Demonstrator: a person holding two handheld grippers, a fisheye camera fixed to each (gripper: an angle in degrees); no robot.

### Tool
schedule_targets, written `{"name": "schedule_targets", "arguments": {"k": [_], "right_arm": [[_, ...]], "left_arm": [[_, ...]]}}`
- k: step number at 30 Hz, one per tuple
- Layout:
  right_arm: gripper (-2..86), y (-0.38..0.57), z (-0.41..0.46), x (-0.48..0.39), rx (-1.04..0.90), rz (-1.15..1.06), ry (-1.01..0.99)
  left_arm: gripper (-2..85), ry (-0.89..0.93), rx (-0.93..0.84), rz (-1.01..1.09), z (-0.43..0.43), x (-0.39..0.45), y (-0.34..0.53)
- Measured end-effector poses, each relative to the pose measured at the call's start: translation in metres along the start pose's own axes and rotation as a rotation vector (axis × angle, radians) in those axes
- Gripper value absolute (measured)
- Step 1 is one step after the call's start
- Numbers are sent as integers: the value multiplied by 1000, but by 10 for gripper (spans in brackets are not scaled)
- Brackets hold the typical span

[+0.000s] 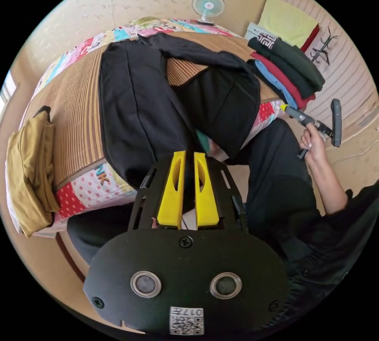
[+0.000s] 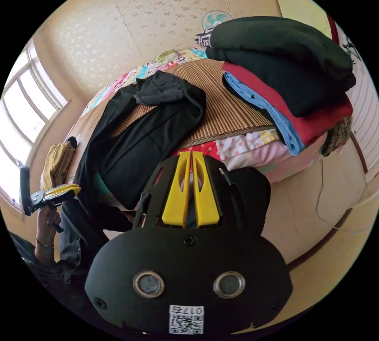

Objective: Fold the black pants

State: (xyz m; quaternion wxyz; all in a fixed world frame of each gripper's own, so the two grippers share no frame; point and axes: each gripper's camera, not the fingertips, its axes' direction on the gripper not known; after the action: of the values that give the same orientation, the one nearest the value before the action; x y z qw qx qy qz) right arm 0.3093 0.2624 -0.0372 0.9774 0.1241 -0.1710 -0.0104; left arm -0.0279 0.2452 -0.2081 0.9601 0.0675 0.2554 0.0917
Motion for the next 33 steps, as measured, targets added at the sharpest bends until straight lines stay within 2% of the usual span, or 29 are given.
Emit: {"name": "schedule_targets", "arguments": {"k": [3,5,10,15,20,24,29,33], "right_arm": [[13,-8,11,-2,-63,-27,-102],[21,-13,26,-5,-143,-44,-204],[77,-17,64,-6,-343,17,-311],[94,-14,94,-8,-438,84,-410],[102,-20,101,1,-422,103,-422],[49,-25,97,17,-453,87,-519],[24,-50,28,43,-325,-35,-1004],[19,-65,-32,70,-254,-222,-1121]], "left_arm": [[13,-30,69,-66,-18,-20,16],[33,-52,83,-111,-26,-40,23],[56,55,105,-142,-41,-66,26],[20,56,231,-136,-64,-64,36],[-3,74,311,-97,-75,-58,37],[-6,95,277,-102,-69,-64,35],[-7,118,290,-122,-70,-79,35],[-6,110,274,-133,-66,-89,31]]}}
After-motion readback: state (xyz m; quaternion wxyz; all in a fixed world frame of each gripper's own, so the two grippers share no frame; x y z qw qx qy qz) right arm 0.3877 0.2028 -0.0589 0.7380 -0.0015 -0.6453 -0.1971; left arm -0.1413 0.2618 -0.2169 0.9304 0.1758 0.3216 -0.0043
